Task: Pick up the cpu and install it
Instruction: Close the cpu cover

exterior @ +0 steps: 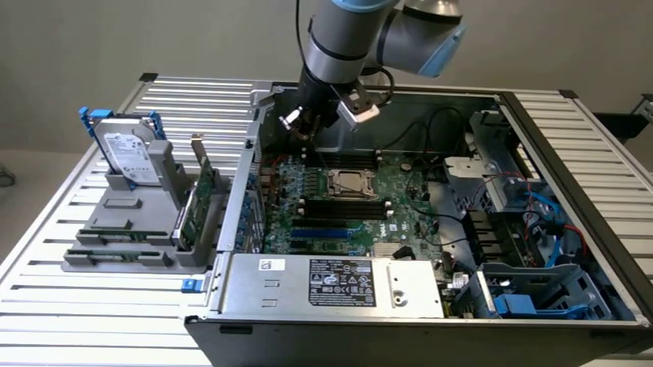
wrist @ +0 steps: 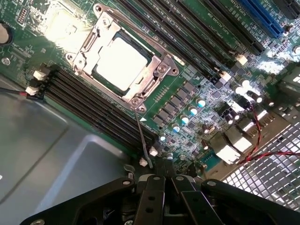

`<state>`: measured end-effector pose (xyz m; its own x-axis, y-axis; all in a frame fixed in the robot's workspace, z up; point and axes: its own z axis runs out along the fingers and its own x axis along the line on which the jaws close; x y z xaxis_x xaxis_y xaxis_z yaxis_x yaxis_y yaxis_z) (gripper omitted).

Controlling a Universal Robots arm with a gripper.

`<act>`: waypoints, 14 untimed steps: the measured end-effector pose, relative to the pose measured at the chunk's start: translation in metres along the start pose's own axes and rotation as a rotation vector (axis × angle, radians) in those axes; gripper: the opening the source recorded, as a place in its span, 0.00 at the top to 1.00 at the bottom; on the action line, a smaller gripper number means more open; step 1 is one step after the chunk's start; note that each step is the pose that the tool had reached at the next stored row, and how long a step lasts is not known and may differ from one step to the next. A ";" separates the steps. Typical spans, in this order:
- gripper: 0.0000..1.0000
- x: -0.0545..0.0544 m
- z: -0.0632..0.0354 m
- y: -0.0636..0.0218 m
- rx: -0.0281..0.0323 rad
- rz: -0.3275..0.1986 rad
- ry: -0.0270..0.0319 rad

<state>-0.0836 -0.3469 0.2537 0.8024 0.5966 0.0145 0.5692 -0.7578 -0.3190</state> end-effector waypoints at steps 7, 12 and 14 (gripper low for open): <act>0.89 -0.005 0.0023 -0.0030 -0.0009 0.050 0.0174; 0.89 -0.005 0.0037 -0.0029 -0.0057 0.100 0.0397; 0.89 -0.005 0.0038 -0.0029 -0.0088 0.119 0.0505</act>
<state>-0.0899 -0.3467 0.2509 0.8721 0.4887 0.0250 0.4711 -0.8247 -0.3130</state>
